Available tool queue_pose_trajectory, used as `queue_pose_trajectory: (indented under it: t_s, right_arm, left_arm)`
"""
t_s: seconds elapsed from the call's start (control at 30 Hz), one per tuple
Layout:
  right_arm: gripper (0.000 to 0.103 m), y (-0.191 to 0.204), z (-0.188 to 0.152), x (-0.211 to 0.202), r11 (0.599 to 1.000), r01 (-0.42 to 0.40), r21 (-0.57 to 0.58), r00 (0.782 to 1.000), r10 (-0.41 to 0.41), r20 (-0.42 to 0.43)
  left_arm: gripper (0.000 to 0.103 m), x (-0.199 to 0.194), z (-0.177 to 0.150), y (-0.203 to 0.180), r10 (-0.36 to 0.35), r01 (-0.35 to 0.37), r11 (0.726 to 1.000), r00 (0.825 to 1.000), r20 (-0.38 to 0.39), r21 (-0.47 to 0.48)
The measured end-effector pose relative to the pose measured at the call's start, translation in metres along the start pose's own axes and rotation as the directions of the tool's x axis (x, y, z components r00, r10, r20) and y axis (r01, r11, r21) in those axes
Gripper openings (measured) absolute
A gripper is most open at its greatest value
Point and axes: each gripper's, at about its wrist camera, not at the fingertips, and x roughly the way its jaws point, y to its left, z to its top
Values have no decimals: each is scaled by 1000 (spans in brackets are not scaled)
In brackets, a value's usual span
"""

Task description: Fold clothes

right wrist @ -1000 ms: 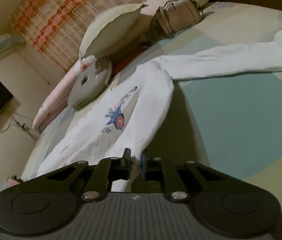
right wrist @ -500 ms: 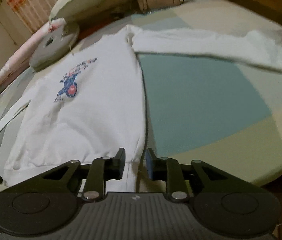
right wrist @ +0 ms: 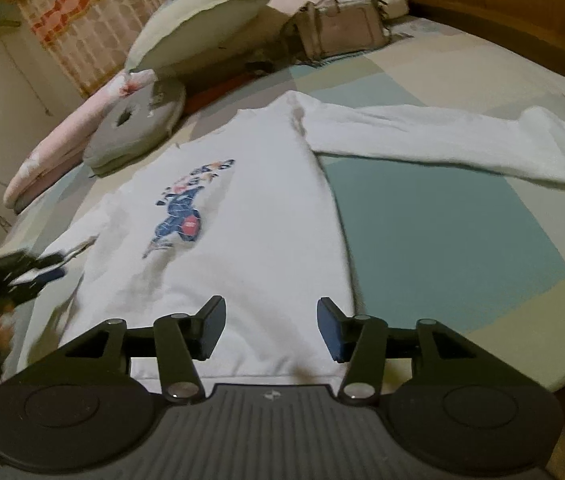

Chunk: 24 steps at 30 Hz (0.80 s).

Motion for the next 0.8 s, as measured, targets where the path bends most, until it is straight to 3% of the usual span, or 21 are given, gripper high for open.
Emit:
queue_pose_trajectory:
  t_s: [0.17,0.27,0.33,0.37,0.4,0.57,0.67,0.8]
  right_arm:
    - [63,1,10,6,1000,-5,-3,1000,5,17]
    - [64,1,16,13,1000,-8,-5,1000,8,19]
    - [64,2,19,18,1000,-12,-5,1000,12,21]
    - [64,2,20,20,1000,-14,-5,1000,14,22]
    - [64,3,21,22,1000,-16,-5,1000,16,23]
    - [64,3,21,34,1000,-16,3,1000,16,5]
    - [64,3,19,36,1000,-11,-3,1000,11,-3]
    - [64,5,17,37,999,16,-34,1000,-16,-10]
  left_arm:
    - [36,49,22,19,-48,42,994,997,-59,-97]
    - [36,62,28,18,-57,53,995,997,-49,-85]
    - [27,67,28,12,-39,37,998,998,-48,-54]
    - [13,69,28,8,-18,17,999,999,-48,-28]
    - [6,71,28,3,15,-15,1000,999,-51,8]
    - [0,60,37,-7,113,-112,988,994,2,101]
    - [0,53,46,-5,232,-236,960,972,44,150]
    - [0,30,38,-12,215,-221,952,975,53,212]
